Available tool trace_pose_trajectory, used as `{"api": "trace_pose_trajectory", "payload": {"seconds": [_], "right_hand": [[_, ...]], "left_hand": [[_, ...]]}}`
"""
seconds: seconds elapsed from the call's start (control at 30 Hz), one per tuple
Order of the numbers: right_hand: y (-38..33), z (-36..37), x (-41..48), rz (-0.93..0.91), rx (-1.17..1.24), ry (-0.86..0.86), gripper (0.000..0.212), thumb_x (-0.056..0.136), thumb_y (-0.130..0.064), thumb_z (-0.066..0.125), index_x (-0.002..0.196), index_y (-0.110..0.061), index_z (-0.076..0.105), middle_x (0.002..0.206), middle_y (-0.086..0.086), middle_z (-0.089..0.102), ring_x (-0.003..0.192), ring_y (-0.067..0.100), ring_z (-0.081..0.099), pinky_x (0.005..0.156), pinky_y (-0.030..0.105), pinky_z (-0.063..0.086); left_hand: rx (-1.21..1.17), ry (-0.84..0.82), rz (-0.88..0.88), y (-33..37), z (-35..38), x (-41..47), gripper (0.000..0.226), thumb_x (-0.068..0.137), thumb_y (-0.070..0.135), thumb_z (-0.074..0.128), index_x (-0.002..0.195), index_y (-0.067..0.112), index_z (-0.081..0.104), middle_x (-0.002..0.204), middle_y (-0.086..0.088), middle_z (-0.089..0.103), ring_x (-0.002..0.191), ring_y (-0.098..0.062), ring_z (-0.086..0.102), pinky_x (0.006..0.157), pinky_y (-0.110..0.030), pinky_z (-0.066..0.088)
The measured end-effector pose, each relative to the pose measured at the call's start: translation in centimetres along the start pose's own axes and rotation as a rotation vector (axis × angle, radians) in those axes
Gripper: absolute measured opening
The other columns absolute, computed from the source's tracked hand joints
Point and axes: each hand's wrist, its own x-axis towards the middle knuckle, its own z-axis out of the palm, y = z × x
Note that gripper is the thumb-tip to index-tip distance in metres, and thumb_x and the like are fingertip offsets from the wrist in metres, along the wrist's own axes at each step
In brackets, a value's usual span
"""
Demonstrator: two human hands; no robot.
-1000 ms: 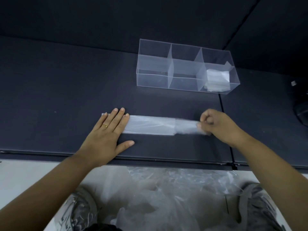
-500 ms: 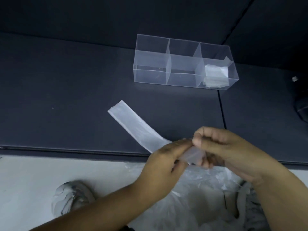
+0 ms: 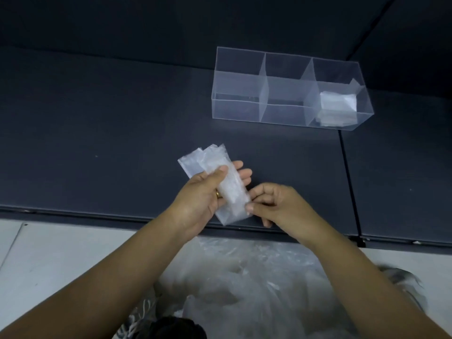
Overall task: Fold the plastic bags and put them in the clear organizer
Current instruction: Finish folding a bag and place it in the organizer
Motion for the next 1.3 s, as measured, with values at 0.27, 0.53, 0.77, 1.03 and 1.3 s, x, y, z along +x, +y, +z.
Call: {"api": "trace_pose_trajectory", "payload": {"seconds": [0.27,0.53,0.77,1.03,1.3], "right_hand": [[-0.1,1.4,0.6,0.077,-0.088,0.152,0.006,0.083,-0.009,0.07,0.084,-0.009,0.064,0.061,-0.003,0.068,0.039,0.007,0.047,0.042,0.016,0.04],[0.0,1.3,1.3,0.099,-0.118,0.153,0.009,0.08,-0.01,0.073,0.079,-0.013,0.064,0.061,-0.002,0.068,0.041,0.01,0.051,0.04,0.014,0.037],[-0.2,1.1,1.3,0.088,-0.135,0.143,0.013,0.079,-0.016,0.075,0.078,-0.015,0.063,0.053,-0.002,0.065,0.041,0.008,0.052,0.043,0.013,0.039],[-1.3,0.6,0.3,0.147,0.13,0.07,0.006,0.088,-0.01,0.067,0.088,-0.012,0.061,0.054,-0.008,0.06,0.043,0.006,0.045,0.042,0.016,0.036],[-2.3,0.1,0.9,-0.123,-0.007,-0.07,0.055,0.084,0.003,0.068,0.127,-0.029,0.054,0.123,-0.015,0.062,0.069,0.009,0.054,0.077,0.017,0.05]], "left_hand": [[0.093,0.282,-0.067,3.0,-3.1,3.1,0.028,0.101,0.02,0.045,0.114,0.005,0.065,0.104,-0.01,0.073,0.094,-0.021,0.07,0.079,-0.029,0.058],[1.04,0.54,0.857,0.6,-2.5,-1.4,0.024,0.096,0.01,0.049,0.114,0.007,0.065,0.116,-0.005,0.06,0.11,-0.015,0.055,0.1,-0.021,0.04],[1.706,0.008,0.78,-6.0,-2.2,-4.0,0.065,0.089,0.047,0.053,0.133,0.0,0.053,0.14,-0.013,0.05,0.133,-0.026,0.045,0.109,-0.045,0.038],[1.47,0.169,0.854,-5.4,-3.5,-3.6,0.037,0.078,0.022,0.078,0.112,0.01,0.071,0.113,-0.002,0.071,0.102,-0.017,0.068,0.086,-0.03,0.054],[1.194,0.271,0.544,-2.3,-3.8,-2.1,0.032,0.098,0.038,0.039,0.079,0.018,0.055,0.057,0.001,0.047,0.052,-0.017,0.047,0.053,-0.033,0.042]]}}
